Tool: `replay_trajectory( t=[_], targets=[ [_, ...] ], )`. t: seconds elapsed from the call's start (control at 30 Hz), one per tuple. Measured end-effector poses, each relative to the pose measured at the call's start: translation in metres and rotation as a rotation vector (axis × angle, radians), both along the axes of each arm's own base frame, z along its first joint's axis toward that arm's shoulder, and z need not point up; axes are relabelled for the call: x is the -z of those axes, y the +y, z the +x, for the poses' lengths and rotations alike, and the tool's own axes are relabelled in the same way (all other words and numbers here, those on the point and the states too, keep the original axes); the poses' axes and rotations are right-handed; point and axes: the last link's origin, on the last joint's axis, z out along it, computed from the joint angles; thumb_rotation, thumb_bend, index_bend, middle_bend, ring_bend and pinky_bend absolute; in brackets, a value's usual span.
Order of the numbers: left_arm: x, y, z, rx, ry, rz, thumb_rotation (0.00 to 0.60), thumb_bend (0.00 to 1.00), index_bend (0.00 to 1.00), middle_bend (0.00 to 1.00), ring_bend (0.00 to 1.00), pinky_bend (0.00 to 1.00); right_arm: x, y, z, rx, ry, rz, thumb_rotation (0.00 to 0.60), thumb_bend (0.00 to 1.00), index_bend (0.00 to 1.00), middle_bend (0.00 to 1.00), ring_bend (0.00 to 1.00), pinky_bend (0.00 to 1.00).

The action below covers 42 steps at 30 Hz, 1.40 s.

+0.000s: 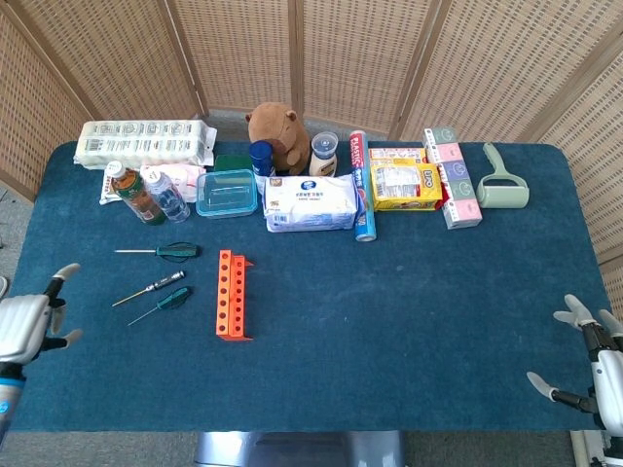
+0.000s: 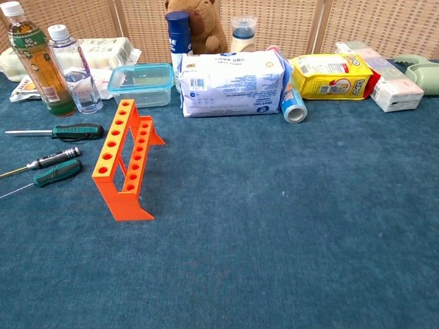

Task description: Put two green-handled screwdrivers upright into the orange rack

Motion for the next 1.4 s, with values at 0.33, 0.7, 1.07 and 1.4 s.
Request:
replay_trajectory(
  t=[0.33,0.7,1.07,1.4],
  targets=[
    [0.04,0.044,0.023,-0.07,0.011,-0.144,0.6,0.15,0.21,0.86,0.79,0.83,-0.007,0.003,-0.001,-0.009,-0.031,0.0,0.6,0.11,0.07,0.27,0.26,0.02],
    [0.1,0.073,0.055,-0.152,0.0,-0.261,0.6,0.22,0.24,0.86,0.8,0.83,-0.011,0.003,-0.003,-0.01,-0.047,0.0,0.6,0.11,0.07,0.27,0.26,0.02],
    [0.134,0.079,0.065,-0.202,0.058,-0.319,0.6,0.24,0.24,0.86,0.8,0.83,-0.012,0.004,-0.003,-0.013,-0.053,0.004,0.6,0.11,0.07,0.27,0.26,0.02],
    [0.141,0.08,0.068,-0.22,0.085,-0.335,0.6,0.24,0.24,0.86,0.8,0.83,-0.013,0.003,-0.004,-0.014,-0.057,0.0,0.6,0.11,0.07,0.27,0.26,0.02]
  ],
)
